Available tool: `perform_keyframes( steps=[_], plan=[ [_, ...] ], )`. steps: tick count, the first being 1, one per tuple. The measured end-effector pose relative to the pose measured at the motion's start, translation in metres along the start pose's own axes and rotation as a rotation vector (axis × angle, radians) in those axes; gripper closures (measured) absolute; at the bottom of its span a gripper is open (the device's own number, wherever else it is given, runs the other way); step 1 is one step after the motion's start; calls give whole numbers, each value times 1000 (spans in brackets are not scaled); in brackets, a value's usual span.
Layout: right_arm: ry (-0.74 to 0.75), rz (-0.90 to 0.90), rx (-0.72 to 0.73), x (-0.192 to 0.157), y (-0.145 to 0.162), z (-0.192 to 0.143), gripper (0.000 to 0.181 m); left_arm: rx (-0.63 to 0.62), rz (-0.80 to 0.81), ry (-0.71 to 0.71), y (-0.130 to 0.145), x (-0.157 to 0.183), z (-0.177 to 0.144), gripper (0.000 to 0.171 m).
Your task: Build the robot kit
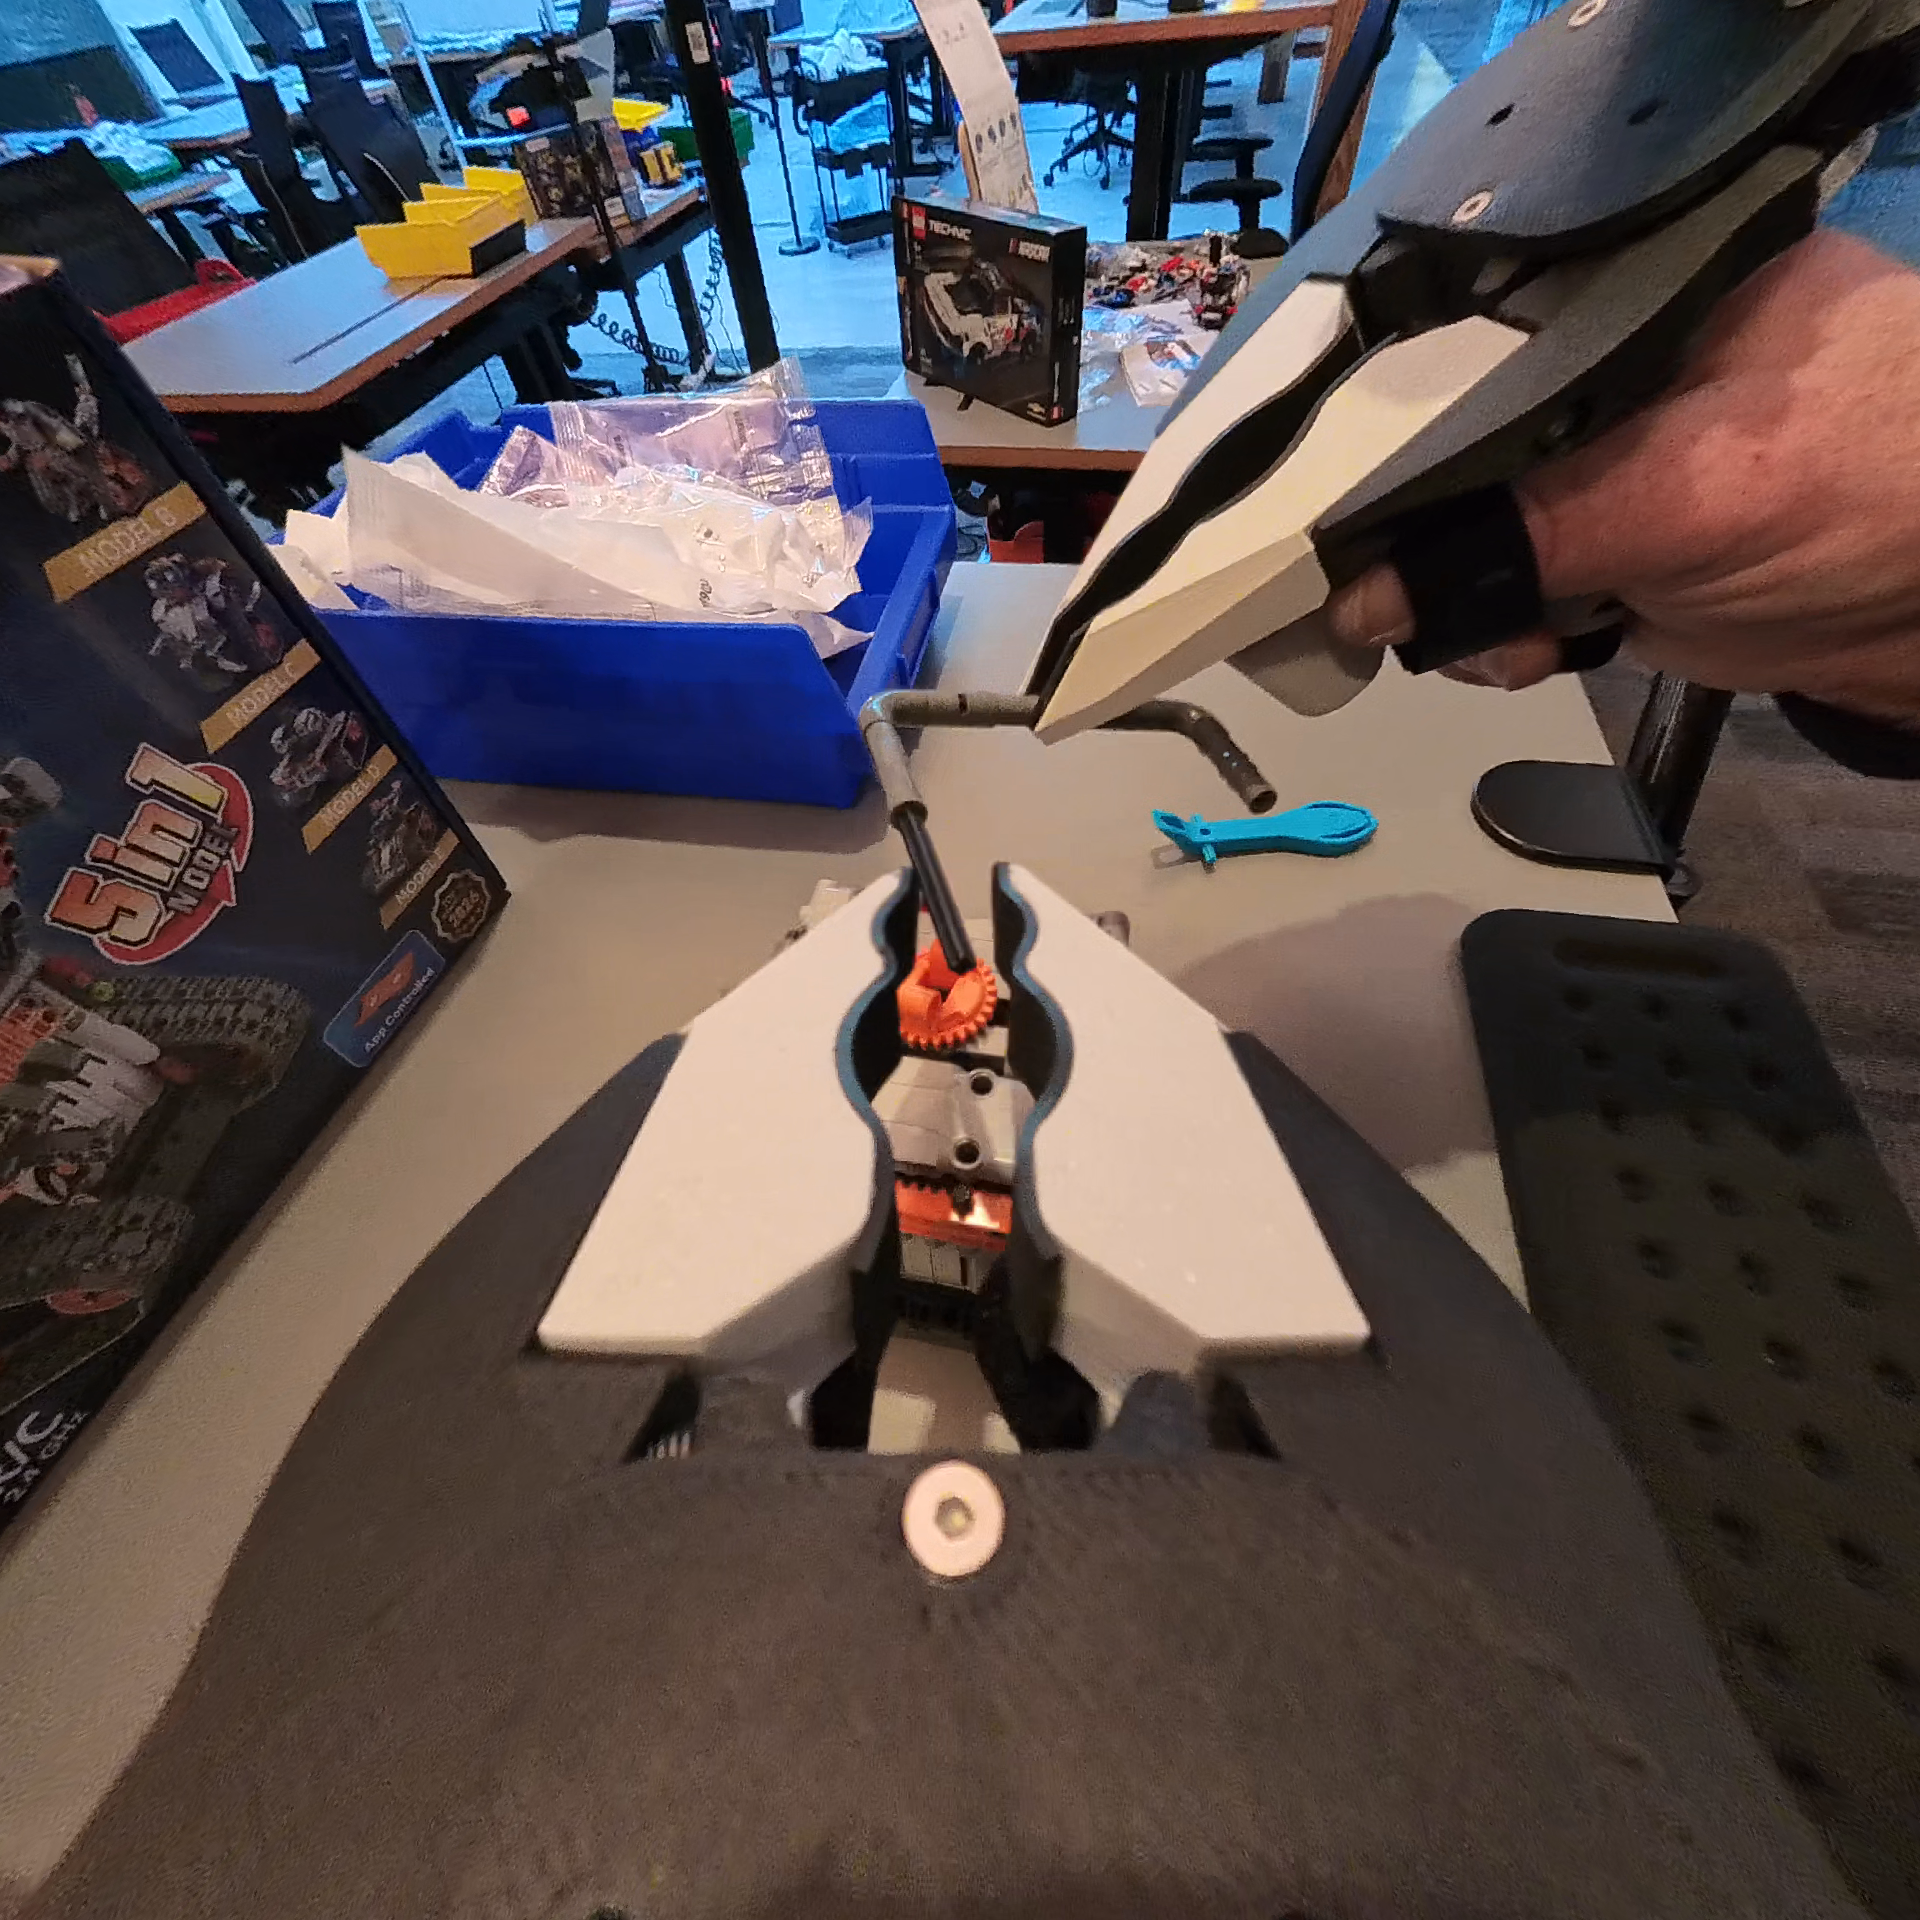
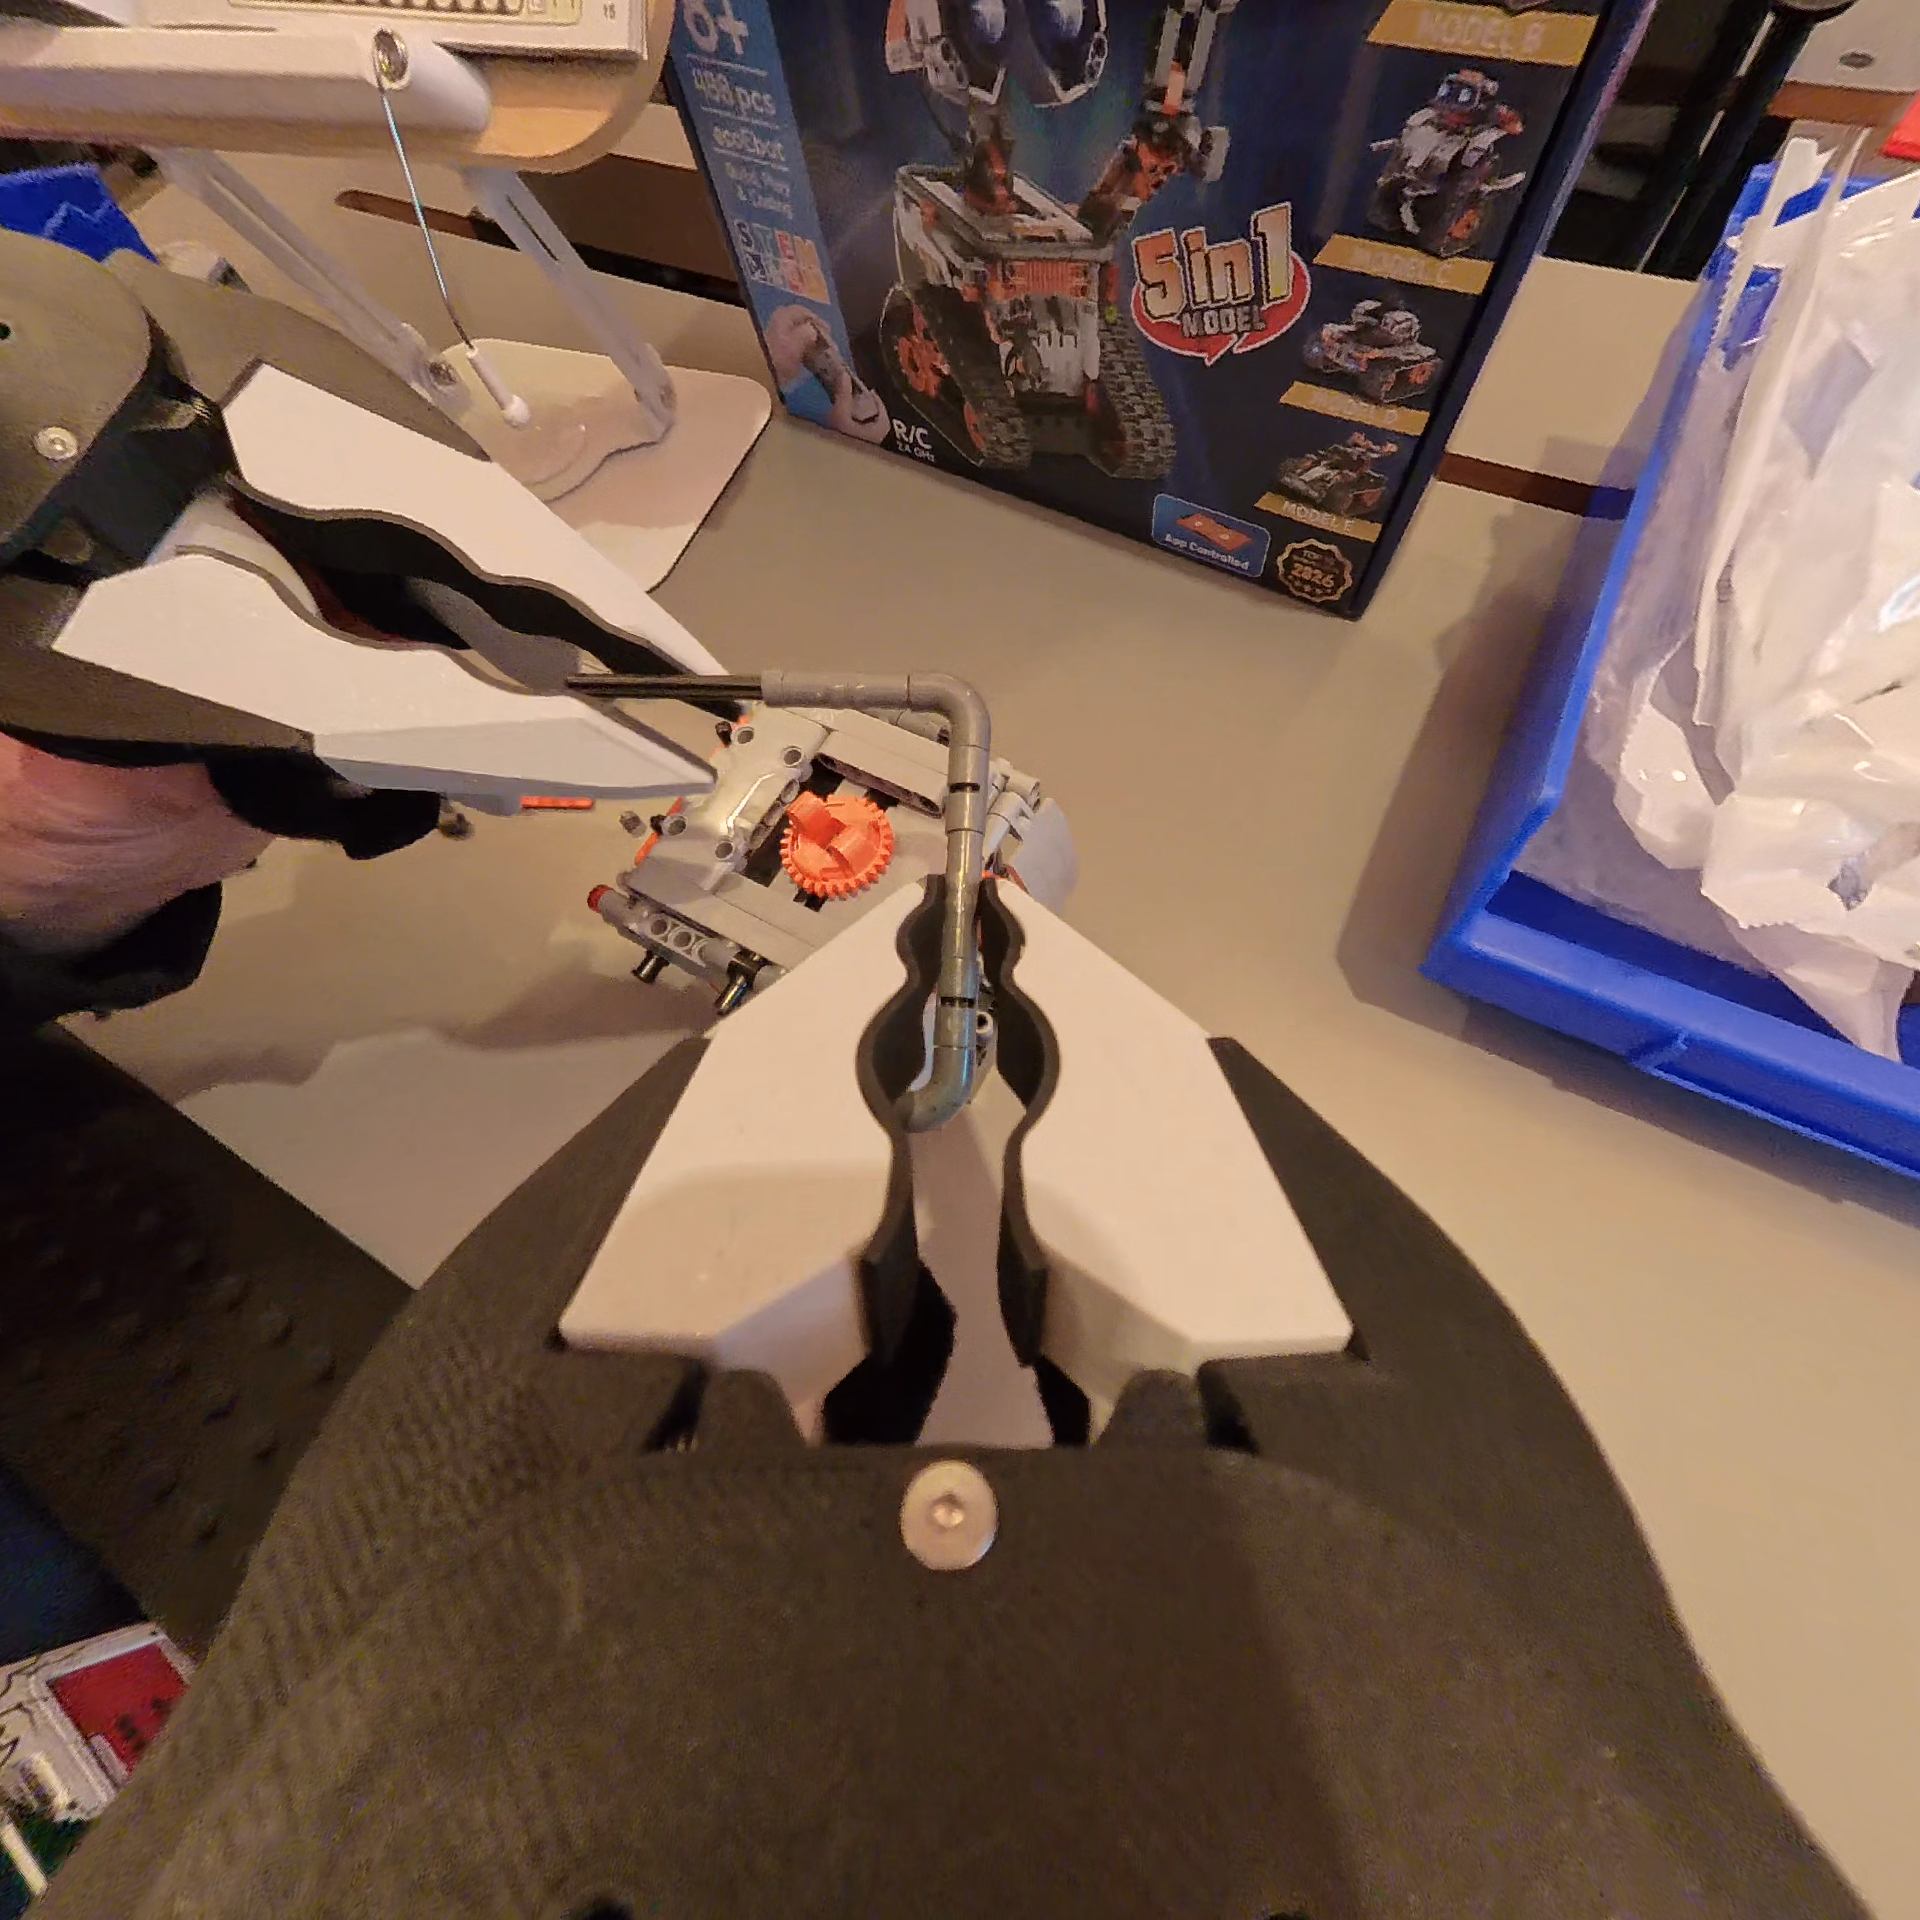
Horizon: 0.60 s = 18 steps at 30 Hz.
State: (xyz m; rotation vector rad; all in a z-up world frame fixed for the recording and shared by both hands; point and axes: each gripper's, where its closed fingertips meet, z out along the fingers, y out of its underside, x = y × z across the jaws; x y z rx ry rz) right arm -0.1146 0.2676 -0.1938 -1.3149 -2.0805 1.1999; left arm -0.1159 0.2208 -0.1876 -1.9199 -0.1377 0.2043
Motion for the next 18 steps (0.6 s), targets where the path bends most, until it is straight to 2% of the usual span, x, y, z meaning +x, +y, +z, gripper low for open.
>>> perform_keyframes(
  steps=[4, 5, 9, 10, 11, 14, 15, 17, 18],
  plan=[
    [-5, 11, 6, 8, -2, 1, 178, -5, -35, -8, 7, -8, -8, 148],
    [2, 13, 2, 12, -1, 0, 178, -3, -46, -2, 8, -11, -10, 140],
    [13, 30, -9, 25, 7, -1, 178, -97, -99, 36, 35, -23, -10, 82],
    [16, 21, -13, 27, 9, -1, 178, -132, -116, 61, 43, -23, -8, 70],
    [17, 7, -11, 29, 11, -2, 178, -151, -124, 75, 48, -22, -8, 66],
    [5, -17, -9, 33, 13, -6, 178, -161, -107, 87, 50, -14, -7, 59],
    [-5, -31, -1, 32, 12, -8, 178, -153, -88, 74, 46, -12, -7, 63],
    [-39, -110, 63, 22, 2, -15, 178, -112, -68, 67, 29, -5, -12, 88],
    [-53, -164, 88, 14, -2, -19, 177, -82, -91, 108, 18, 4, -13, 96]
  ],
)
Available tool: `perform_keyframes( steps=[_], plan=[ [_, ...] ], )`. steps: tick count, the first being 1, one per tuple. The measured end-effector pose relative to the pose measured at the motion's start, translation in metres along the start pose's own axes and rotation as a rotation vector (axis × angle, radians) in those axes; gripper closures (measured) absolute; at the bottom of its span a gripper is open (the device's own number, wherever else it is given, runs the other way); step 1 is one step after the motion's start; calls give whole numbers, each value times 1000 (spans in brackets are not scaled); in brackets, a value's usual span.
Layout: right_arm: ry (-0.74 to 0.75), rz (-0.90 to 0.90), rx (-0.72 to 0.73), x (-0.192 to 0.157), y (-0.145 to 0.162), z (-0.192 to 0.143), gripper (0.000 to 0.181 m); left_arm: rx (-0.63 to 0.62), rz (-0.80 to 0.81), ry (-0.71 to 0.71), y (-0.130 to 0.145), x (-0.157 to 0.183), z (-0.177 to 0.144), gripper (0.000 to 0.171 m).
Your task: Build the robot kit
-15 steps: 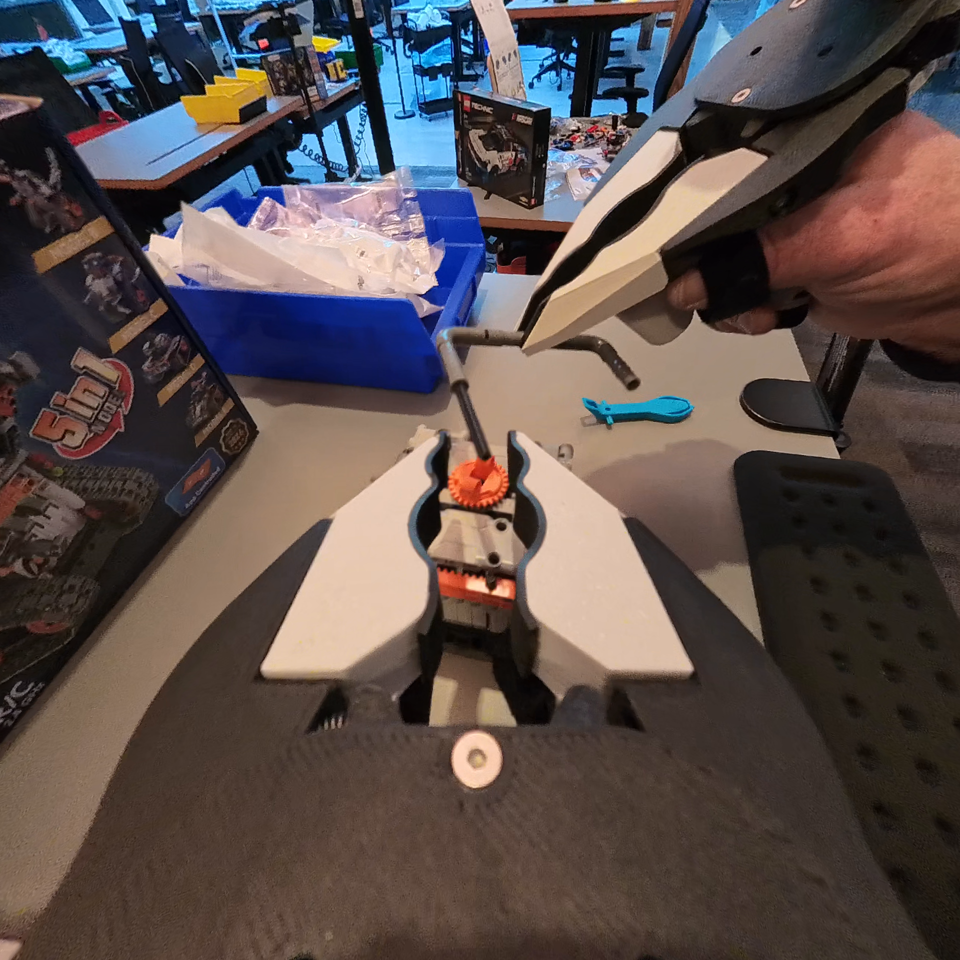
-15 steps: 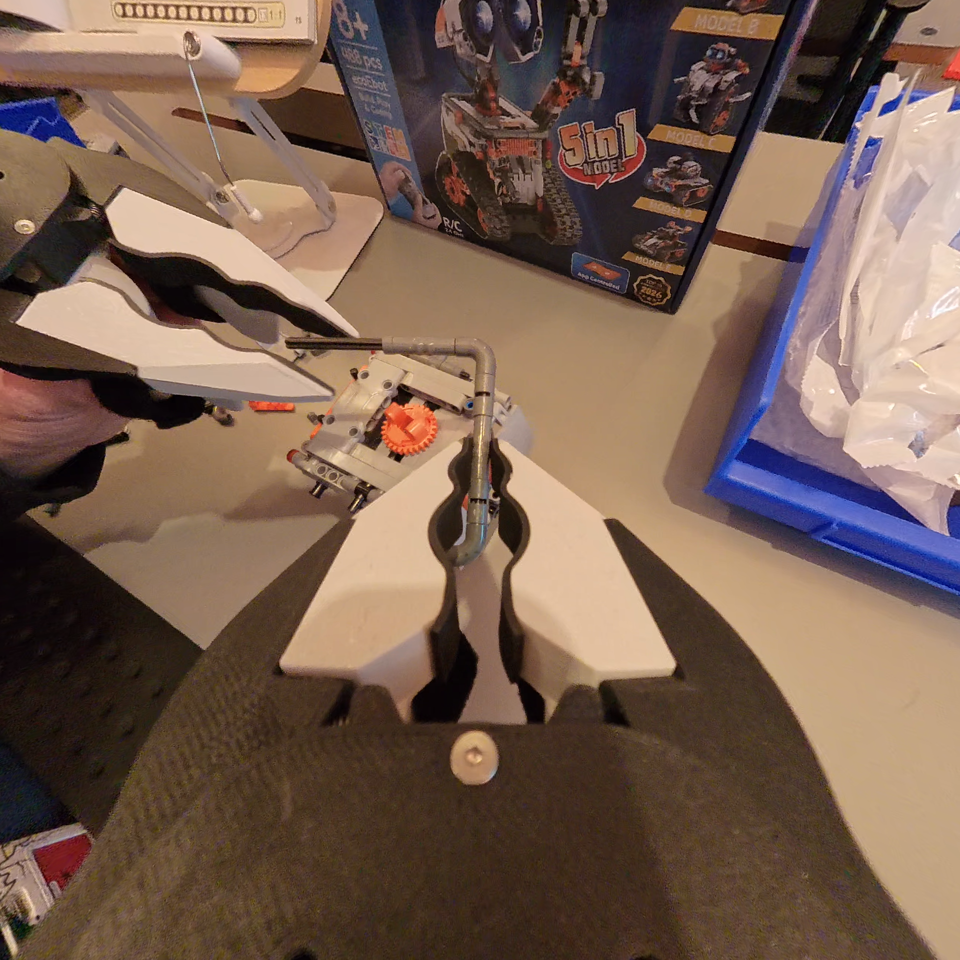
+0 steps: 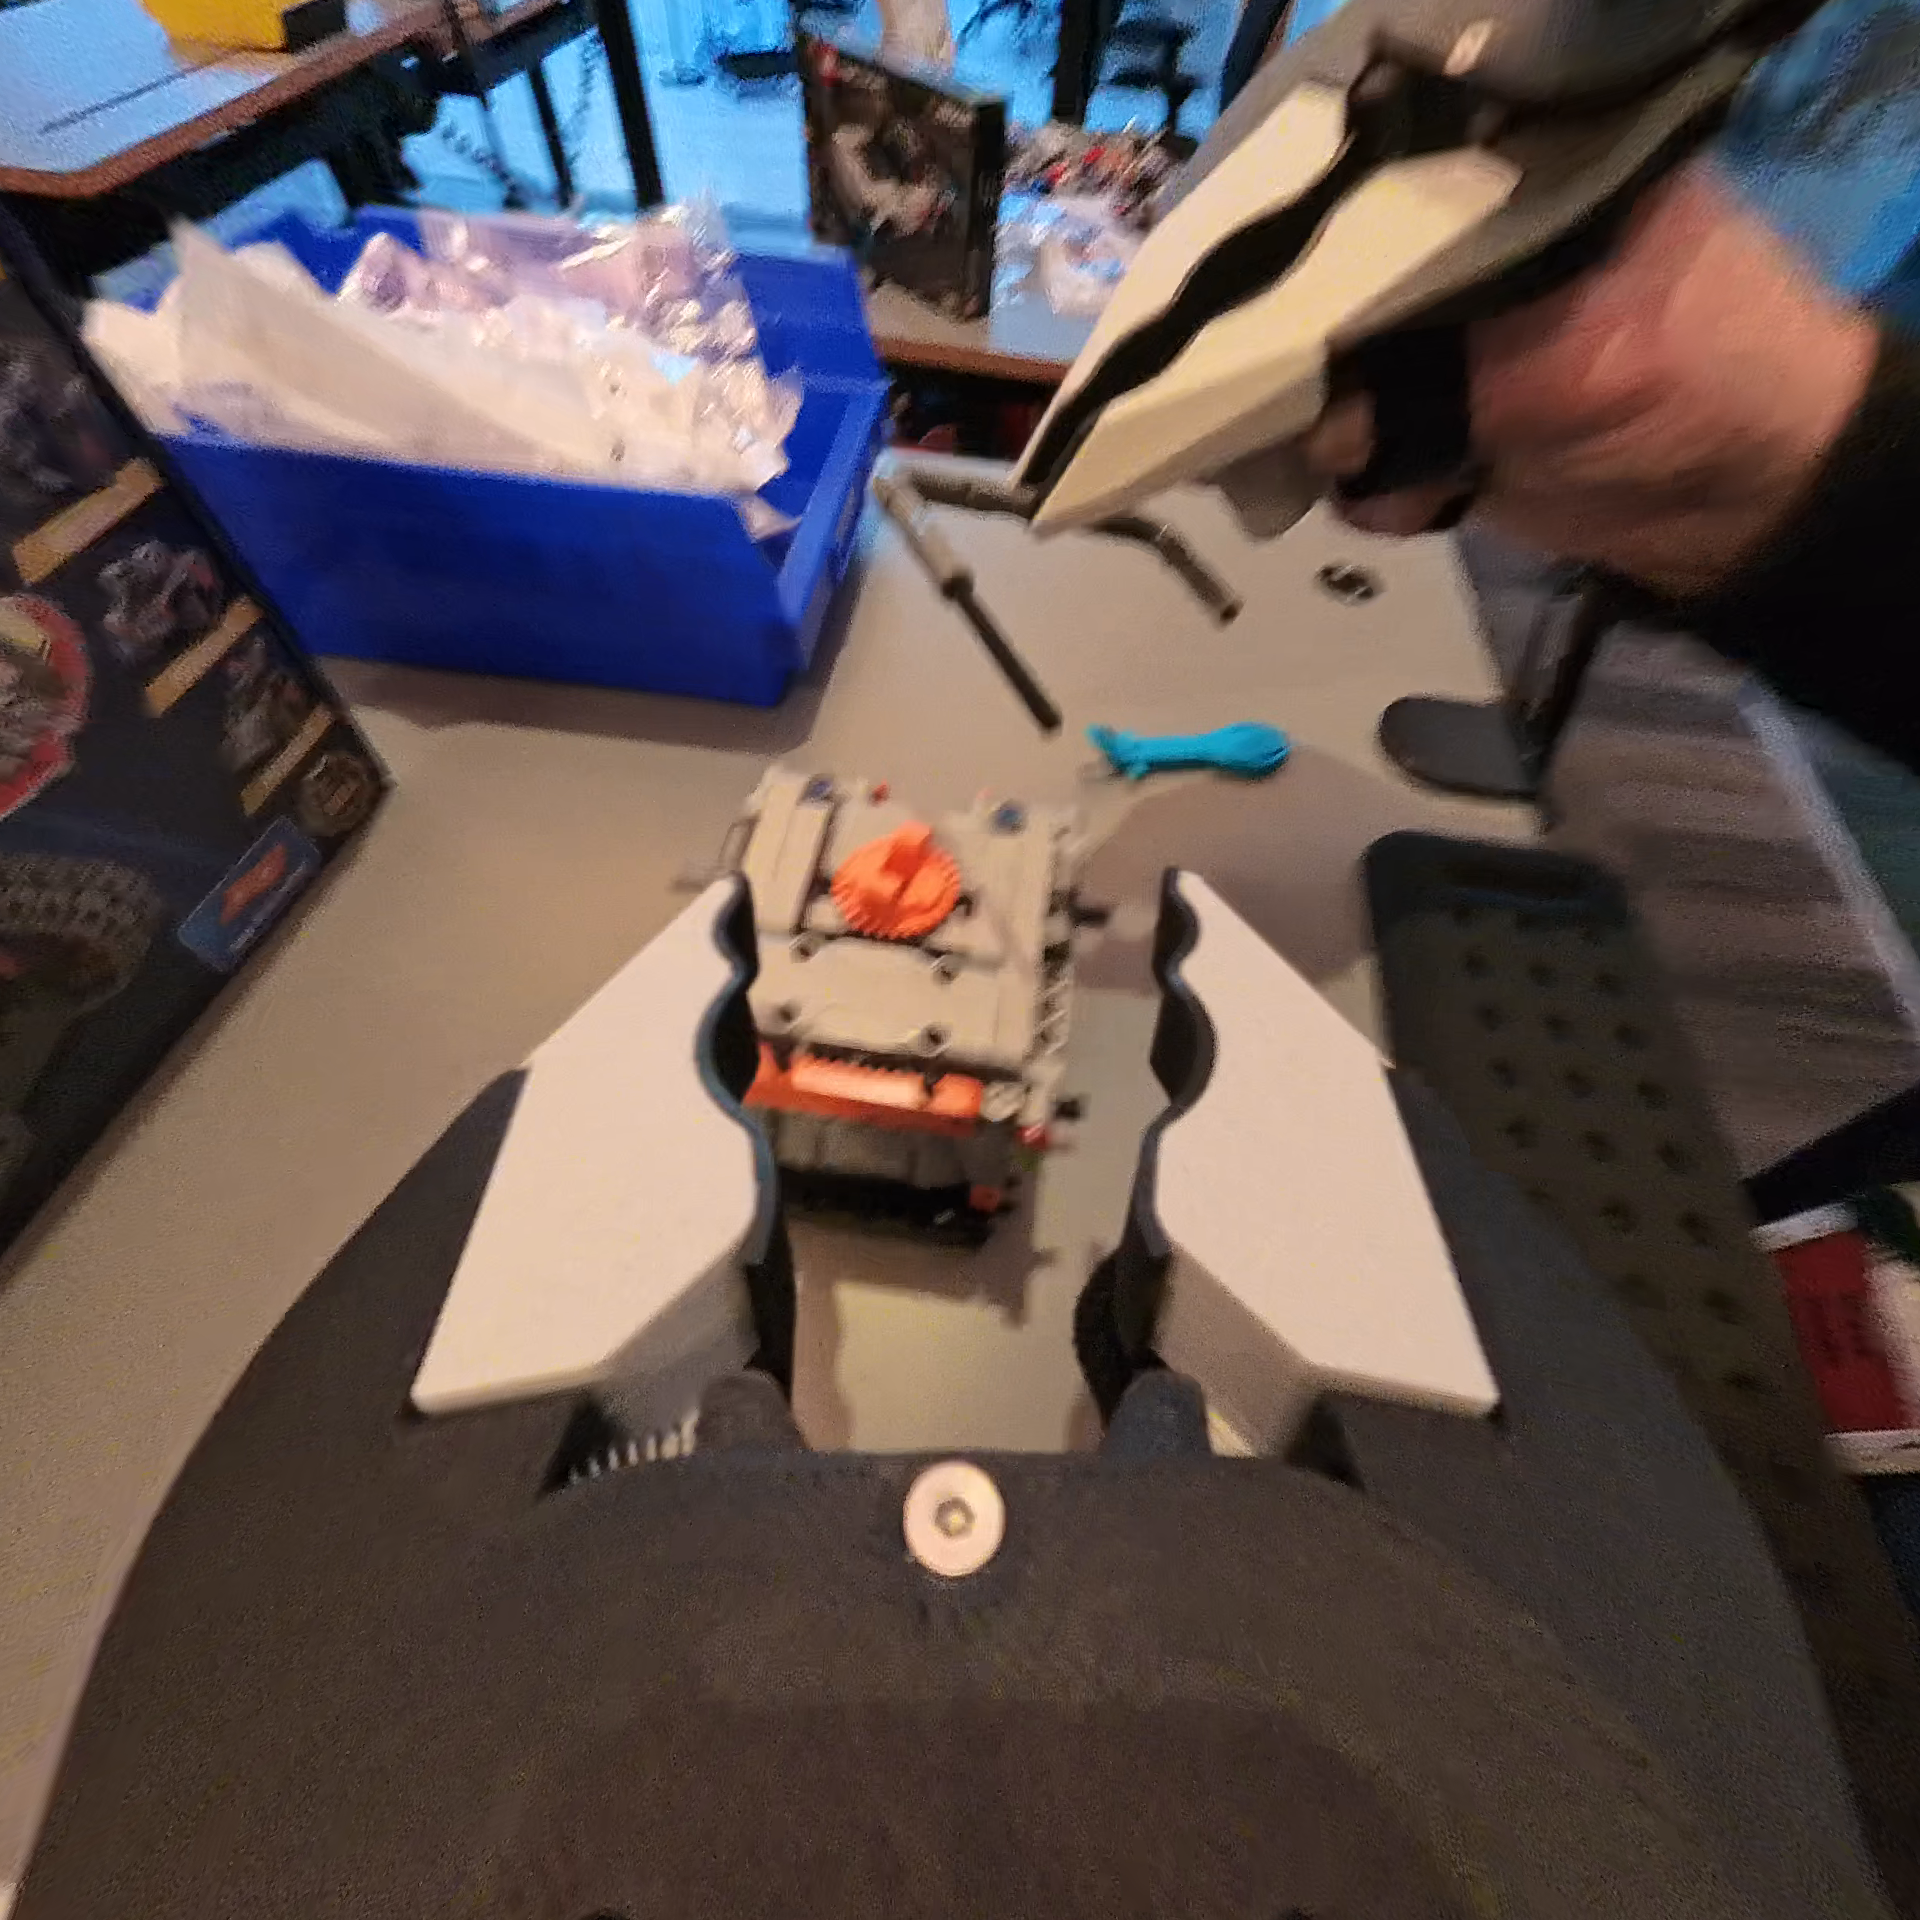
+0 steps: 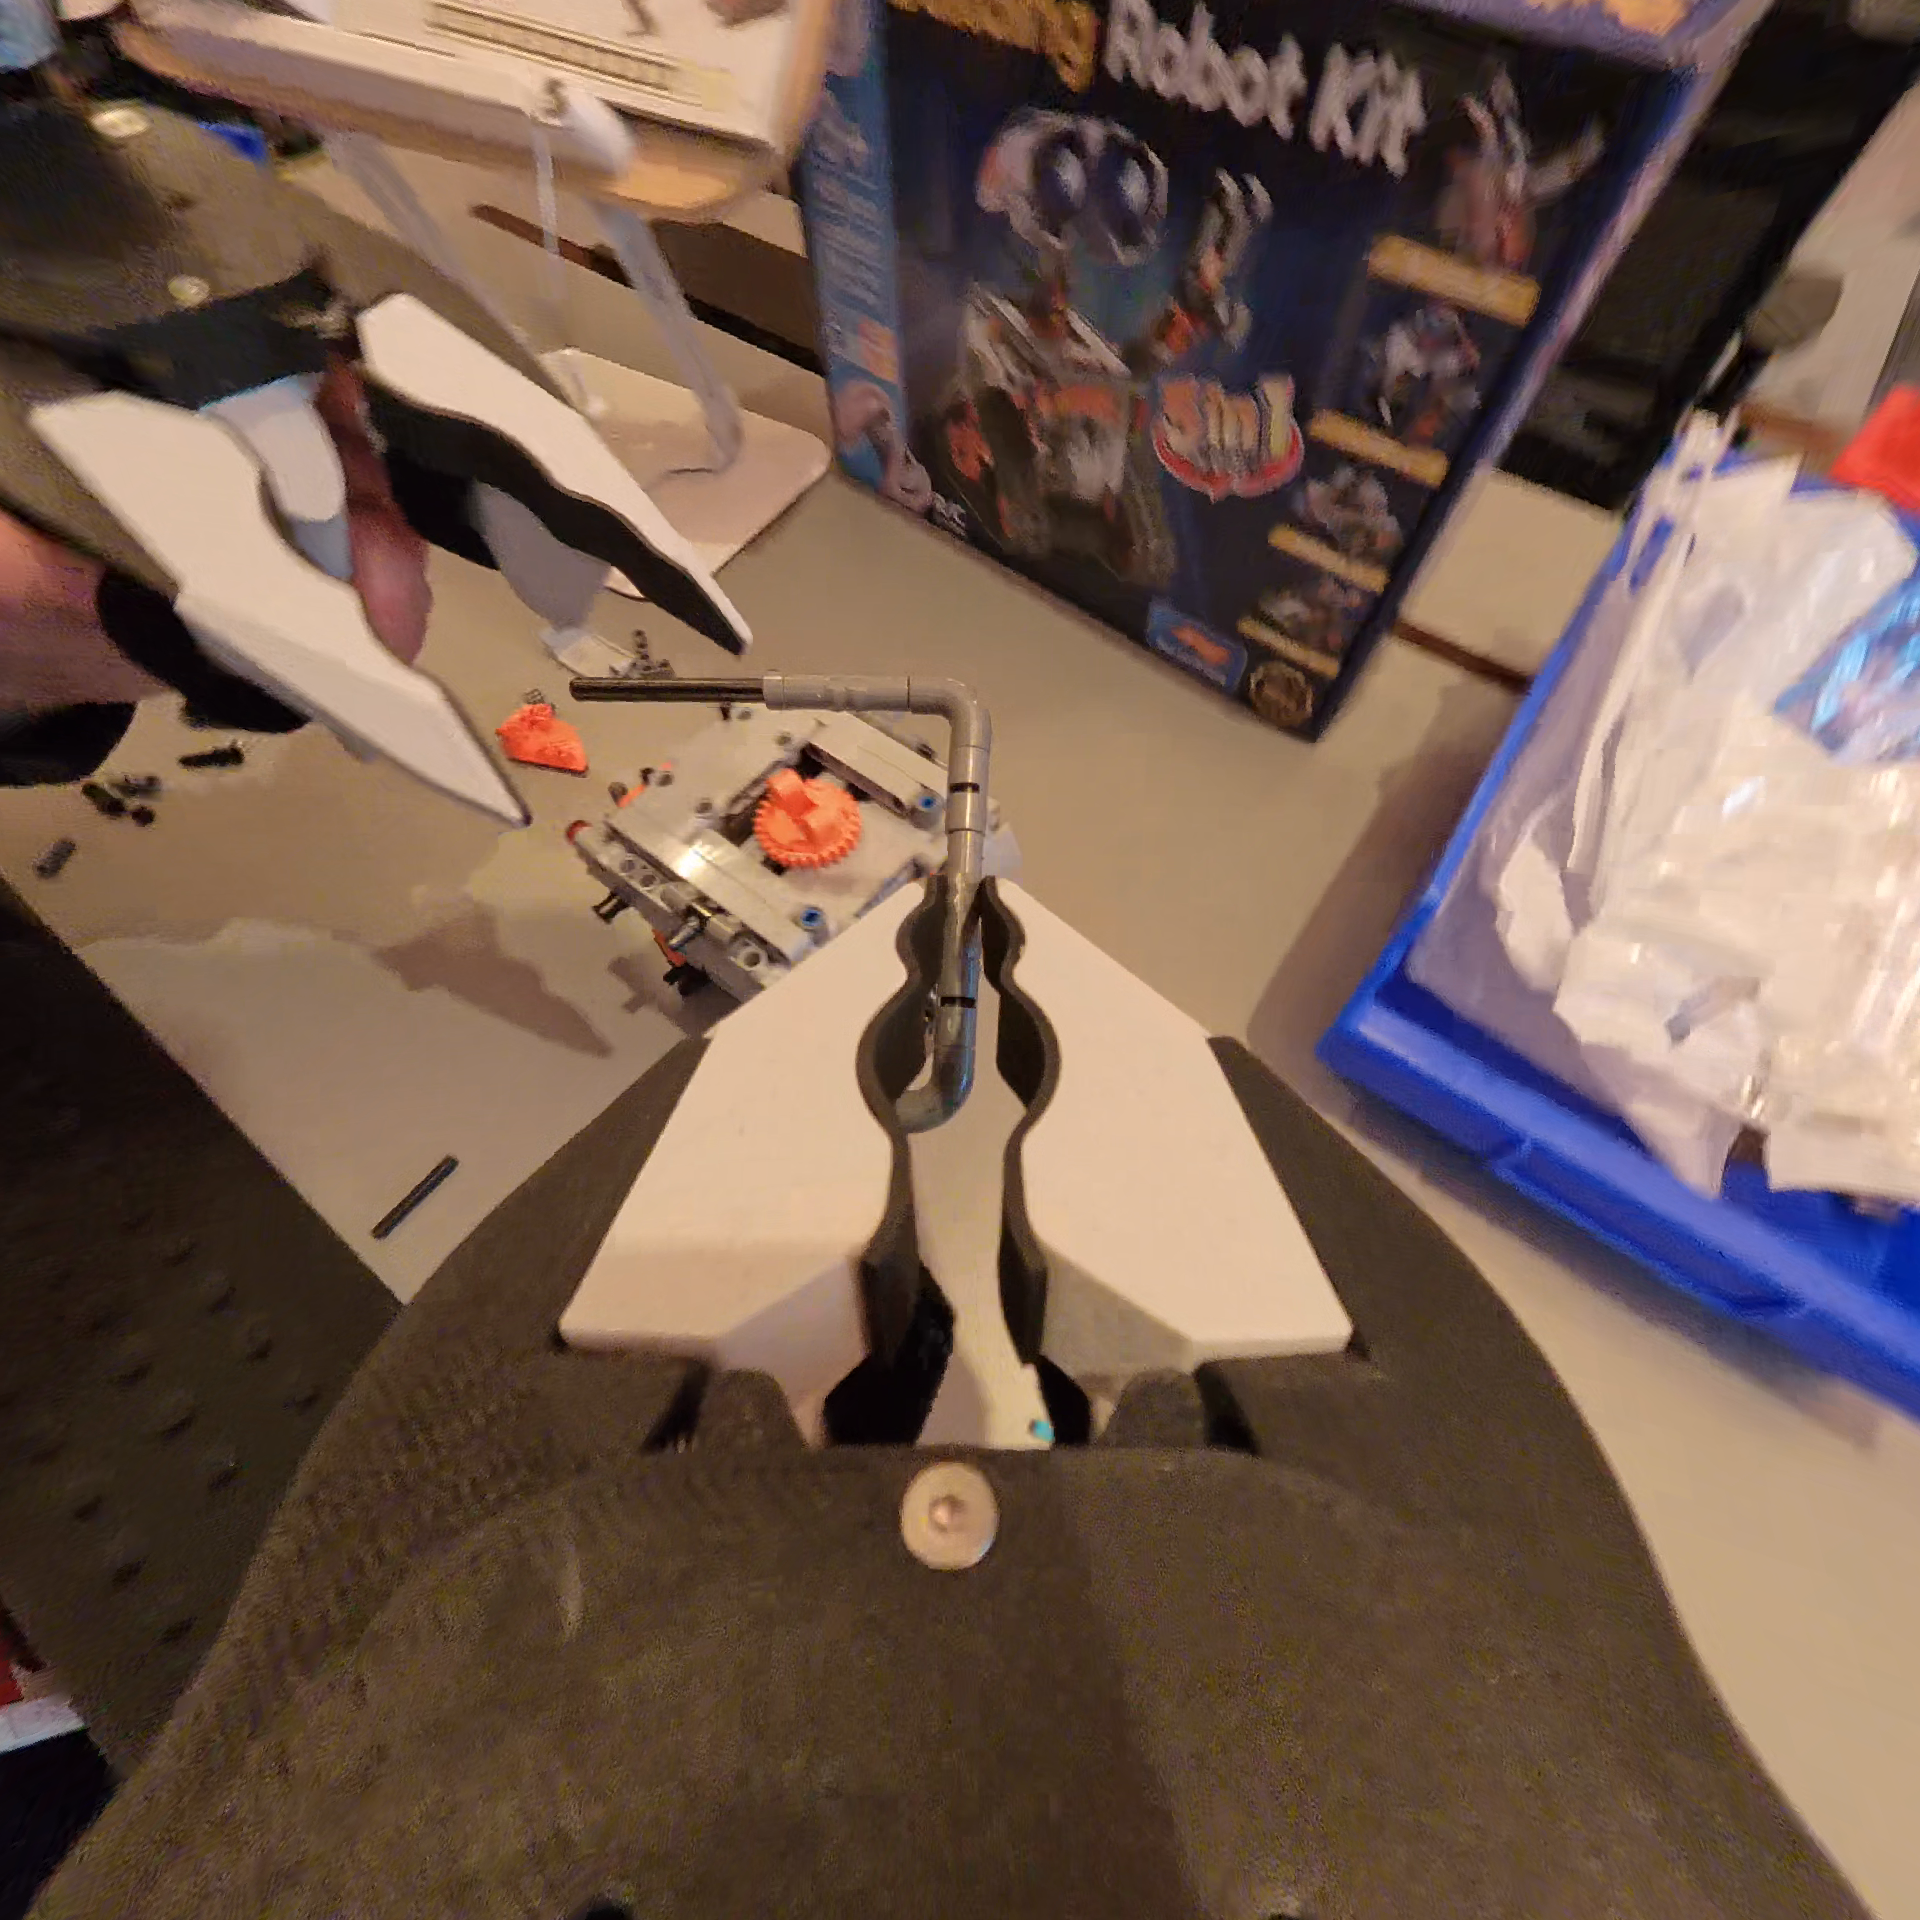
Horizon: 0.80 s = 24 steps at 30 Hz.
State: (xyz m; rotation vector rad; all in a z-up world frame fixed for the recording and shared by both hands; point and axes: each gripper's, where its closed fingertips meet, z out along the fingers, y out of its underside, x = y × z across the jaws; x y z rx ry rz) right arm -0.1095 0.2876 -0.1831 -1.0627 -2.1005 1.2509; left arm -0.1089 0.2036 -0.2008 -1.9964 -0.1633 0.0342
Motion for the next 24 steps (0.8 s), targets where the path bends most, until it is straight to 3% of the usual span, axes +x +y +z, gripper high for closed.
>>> perform_keyframes(
  steps=[3, 8, 11, 15, 18, 24],
  plan=[
    [35, -138, 73, -12, -13, -5, 177, 73, -177, 193, -25, 29, 2, 115],
    [65, -271, 162, -25, -23, -15, 178, 214, -456, 420, -44, 39, -8, 163],
    [69, -290, 188, -30, -24, -19, 177, 229, -478, 452, -43, 47, -11, 167],
    [-15, -157, 198, -39, -18, -21, 156, 212, -362, 340, -38, 52, -12, 170],
    [-14, -4, 157, -35, -8, -24, 153, 163, -186, 172, -34, 48, -15, 169],
    [-400, 594, 294, -54, -20, -46, 144, -34, 341, -159, -26, 49, -14, 170]
  ],
)
